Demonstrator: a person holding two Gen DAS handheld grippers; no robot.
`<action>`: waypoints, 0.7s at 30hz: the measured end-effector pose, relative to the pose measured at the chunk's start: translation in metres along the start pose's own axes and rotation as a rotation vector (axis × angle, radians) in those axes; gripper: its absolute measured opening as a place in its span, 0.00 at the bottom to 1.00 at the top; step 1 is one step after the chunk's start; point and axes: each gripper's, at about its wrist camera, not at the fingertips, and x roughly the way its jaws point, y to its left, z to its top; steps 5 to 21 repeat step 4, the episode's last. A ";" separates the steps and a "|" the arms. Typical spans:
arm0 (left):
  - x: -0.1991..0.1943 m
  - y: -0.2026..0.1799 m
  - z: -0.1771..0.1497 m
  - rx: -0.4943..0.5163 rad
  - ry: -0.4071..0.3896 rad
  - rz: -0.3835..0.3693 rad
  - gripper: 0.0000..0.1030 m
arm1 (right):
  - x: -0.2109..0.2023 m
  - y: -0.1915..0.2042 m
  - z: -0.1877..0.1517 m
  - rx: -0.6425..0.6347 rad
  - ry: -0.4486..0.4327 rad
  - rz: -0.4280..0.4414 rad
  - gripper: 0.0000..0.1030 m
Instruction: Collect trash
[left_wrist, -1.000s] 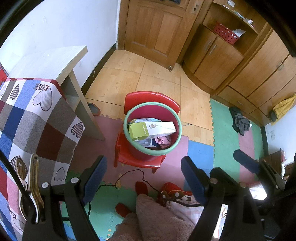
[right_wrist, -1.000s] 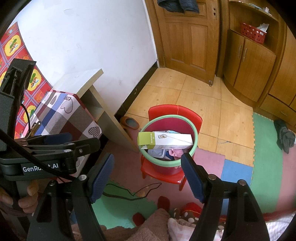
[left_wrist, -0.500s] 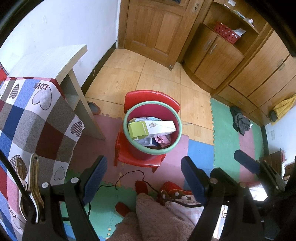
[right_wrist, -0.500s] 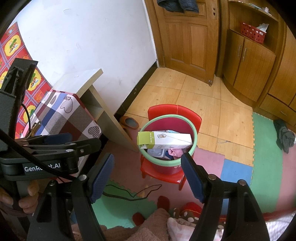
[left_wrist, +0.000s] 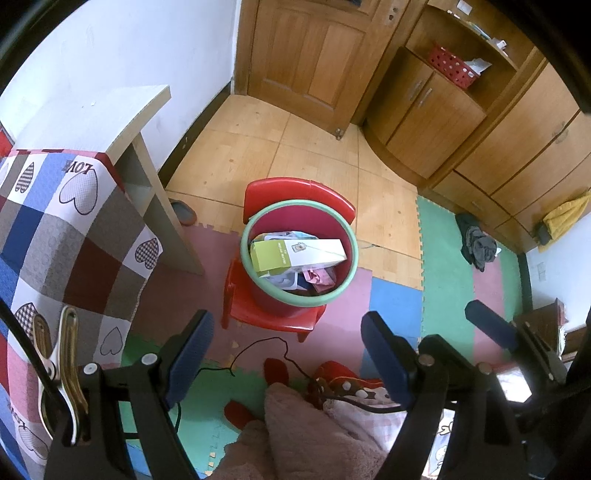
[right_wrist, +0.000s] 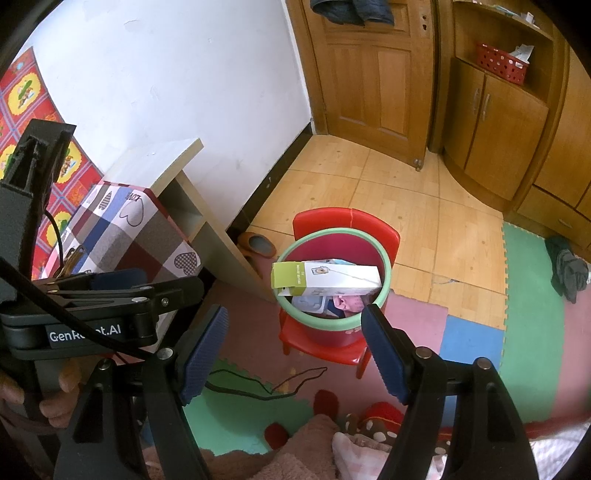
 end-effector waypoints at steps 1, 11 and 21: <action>0.000 0.000 0.000 0.000 0.000 0.000 0.83 | 0.000 -0.001 0.000 0.000 0.000 0.000 0.74; 0.000 -0.001 0.000 0.000 0.003 0.000 0.83 | 0.000 -0.001 0.000 -0.002 -0.001 -0.001 0.74; 0.000 -0.001 0.000 0.000 0.003 0.000 0.83 | 0.000 -0.001 0.000 -0.002 -0.001 -0.001 0.74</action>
